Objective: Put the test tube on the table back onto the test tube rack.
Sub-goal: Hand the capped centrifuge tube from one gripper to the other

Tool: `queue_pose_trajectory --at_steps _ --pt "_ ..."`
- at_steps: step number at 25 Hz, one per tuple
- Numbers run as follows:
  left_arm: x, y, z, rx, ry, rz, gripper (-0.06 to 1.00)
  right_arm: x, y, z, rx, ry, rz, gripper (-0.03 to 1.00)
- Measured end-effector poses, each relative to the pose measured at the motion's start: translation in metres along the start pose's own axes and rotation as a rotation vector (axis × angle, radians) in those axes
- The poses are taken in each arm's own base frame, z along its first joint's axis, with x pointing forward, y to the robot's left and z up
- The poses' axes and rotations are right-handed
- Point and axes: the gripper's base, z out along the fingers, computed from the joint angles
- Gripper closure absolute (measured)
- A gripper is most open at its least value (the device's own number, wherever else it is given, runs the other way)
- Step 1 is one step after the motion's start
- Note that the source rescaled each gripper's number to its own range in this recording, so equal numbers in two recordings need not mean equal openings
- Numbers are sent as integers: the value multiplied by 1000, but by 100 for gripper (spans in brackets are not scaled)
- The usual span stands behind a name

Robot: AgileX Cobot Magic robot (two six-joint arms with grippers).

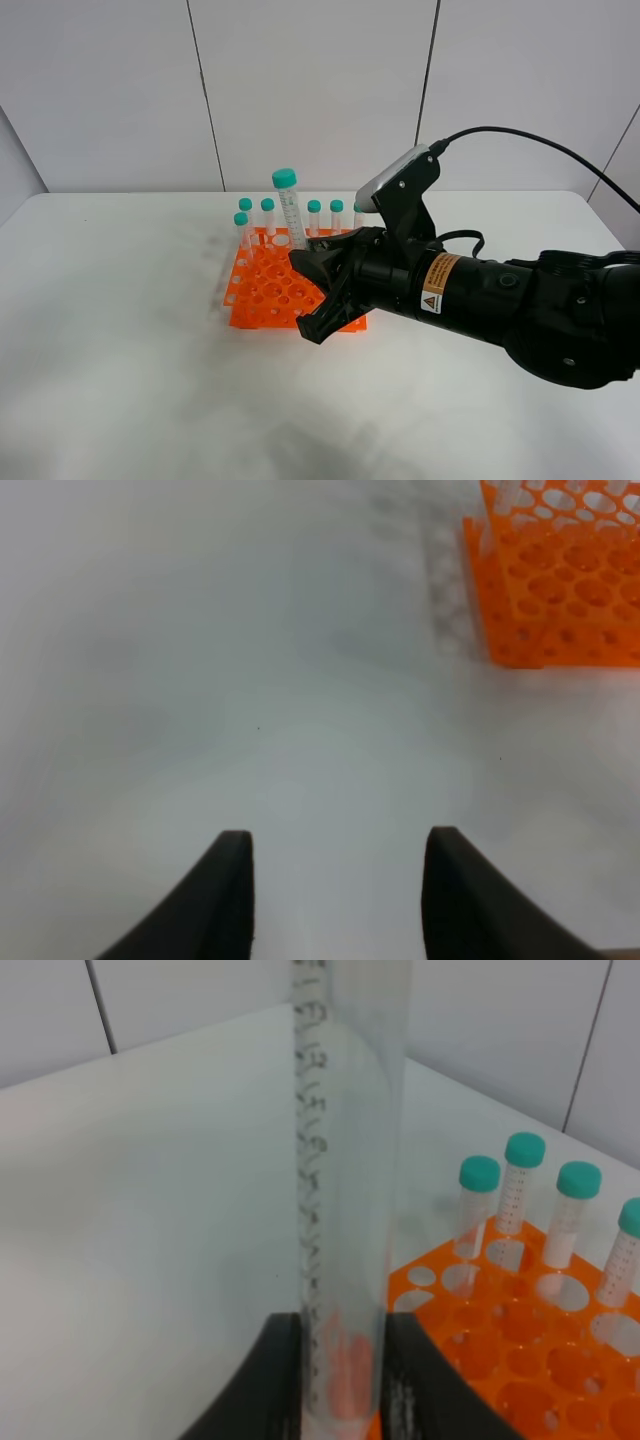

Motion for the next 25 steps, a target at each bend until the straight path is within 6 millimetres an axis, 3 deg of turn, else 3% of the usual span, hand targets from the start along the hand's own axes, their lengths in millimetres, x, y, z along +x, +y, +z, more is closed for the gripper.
queue_pose_trajectory --at_steps 6,10,17,25 --pt "-2 -1 -2 14 -10 -23 34 0 0 0 -5 -4 -8 95" --pt "-13 -3 -1 21 9 -15 34 -1 1 0 -7 -6 -21 95" --pt "-58 -7 1 18 62 40 34 -1 1 0 -8 -11 -22 95" --pt "-113 -11 20 21 34 102 34 -1 1 0 -15 -9 -33 95"
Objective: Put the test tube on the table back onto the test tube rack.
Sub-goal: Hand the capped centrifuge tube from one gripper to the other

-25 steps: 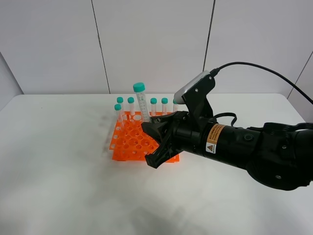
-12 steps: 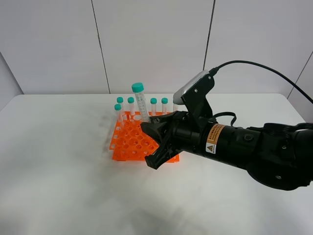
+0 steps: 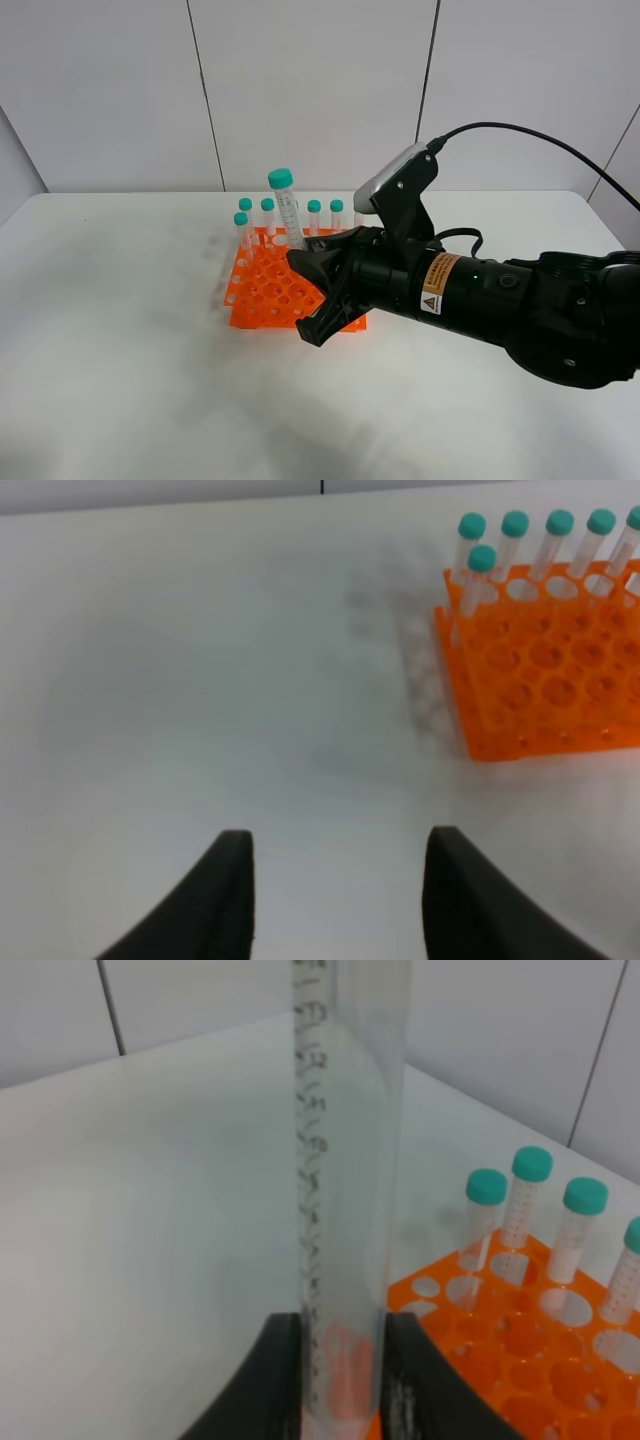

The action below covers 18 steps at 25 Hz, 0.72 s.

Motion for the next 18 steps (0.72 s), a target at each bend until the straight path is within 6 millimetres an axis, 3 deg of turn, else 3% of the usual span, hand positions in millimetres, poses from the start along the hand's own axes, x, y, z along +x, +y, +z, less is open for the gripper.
queue_pose_trajectory --at_steps 10,18 --pt "-36 -12 45 143 16 45 34 -2 2 0 -20 -23 -24 95" --pt "-44 -17 76 189 69 110 34 -2 2 0 -22 -23 -27 95"
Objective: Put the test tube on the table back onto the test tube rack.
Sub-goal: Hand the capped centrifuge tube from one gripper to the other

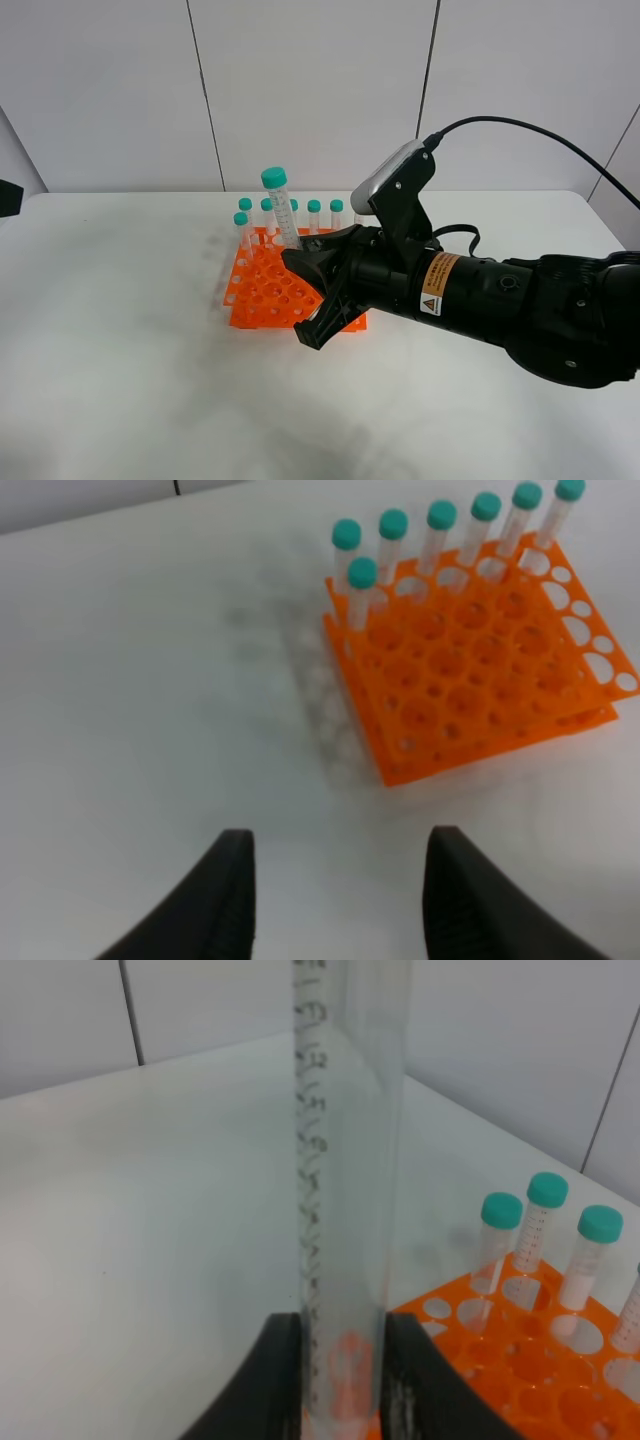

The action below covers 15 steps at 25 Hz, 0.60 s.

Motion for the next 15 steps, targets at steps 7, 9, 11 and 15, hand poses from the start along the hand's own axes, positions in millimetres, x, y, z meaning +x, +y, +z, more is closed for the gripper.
queue_pose_trajectory --at_steps 7,9,11,15 --pt "-2 -31 0 165 -23 166 34 0 0 0 0 0 0 95" --pt "-1 -41 -1 213 -24 223 34 0 0 0 0 0 -1 95" --pt "0 -47 -3 249 -31 254 34 0 0 0 0 0 -1 95" --pt "-7 -50 -2 253 -98 253 34 0 0 0 0 0 -1 95"
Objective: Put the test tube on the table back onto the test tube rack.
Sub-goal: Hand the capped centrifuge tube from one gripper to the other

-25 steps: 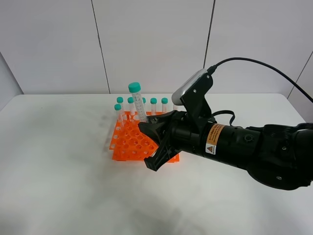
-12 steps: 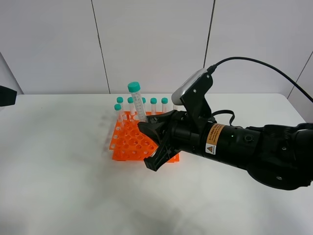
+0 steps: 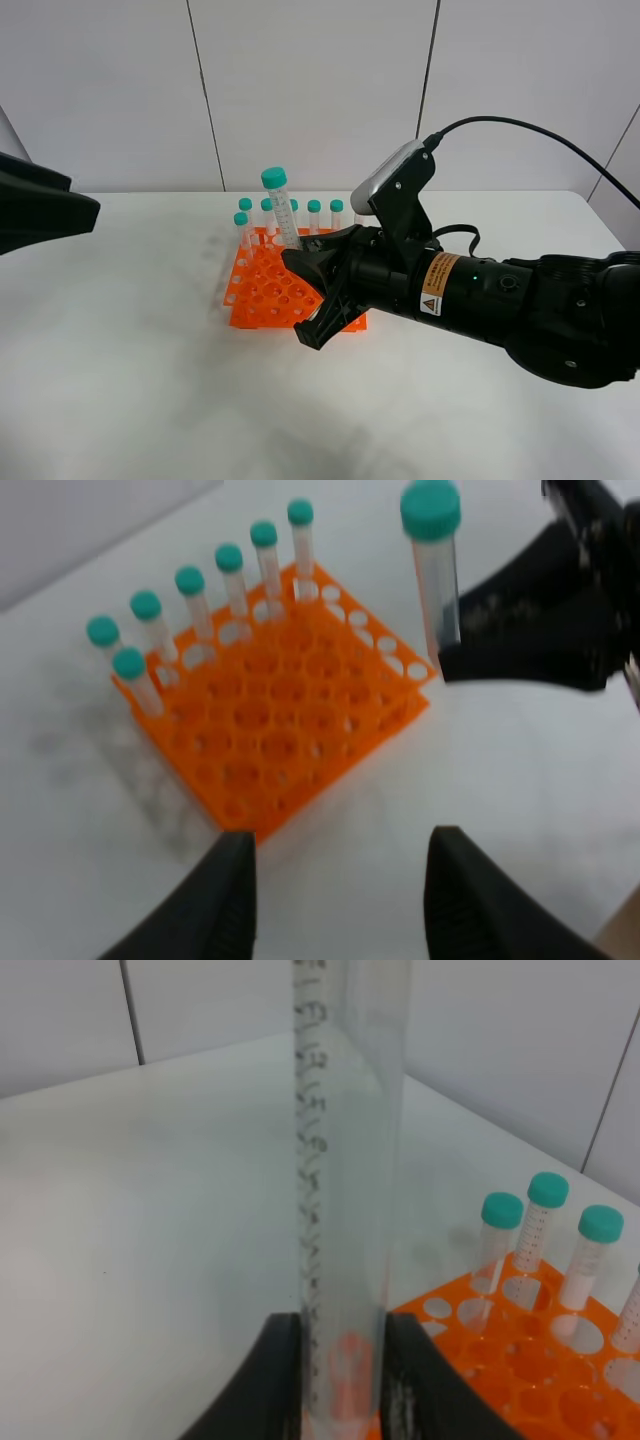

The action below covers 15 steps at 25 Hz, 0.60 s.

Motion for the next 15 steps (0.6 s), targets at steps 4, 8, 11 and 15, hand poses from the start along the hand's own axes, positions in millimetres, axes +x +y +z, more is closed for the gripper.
queue_pose_trajectory --at_steps 4,8,11,15 --pt "-8 3 13 -5 -3 -4 34 0 0 0 0 0 0 95" --pt "-13 7 40 7 38 -25 34 0 0 0 0 1 -6 95" --pt "-20 10 58 2 35 -34 34 0 0 0 0 1 -8 95" --pt "-28 13 77 14 45 -49 34 0 0 0 -1 1 -11 95"
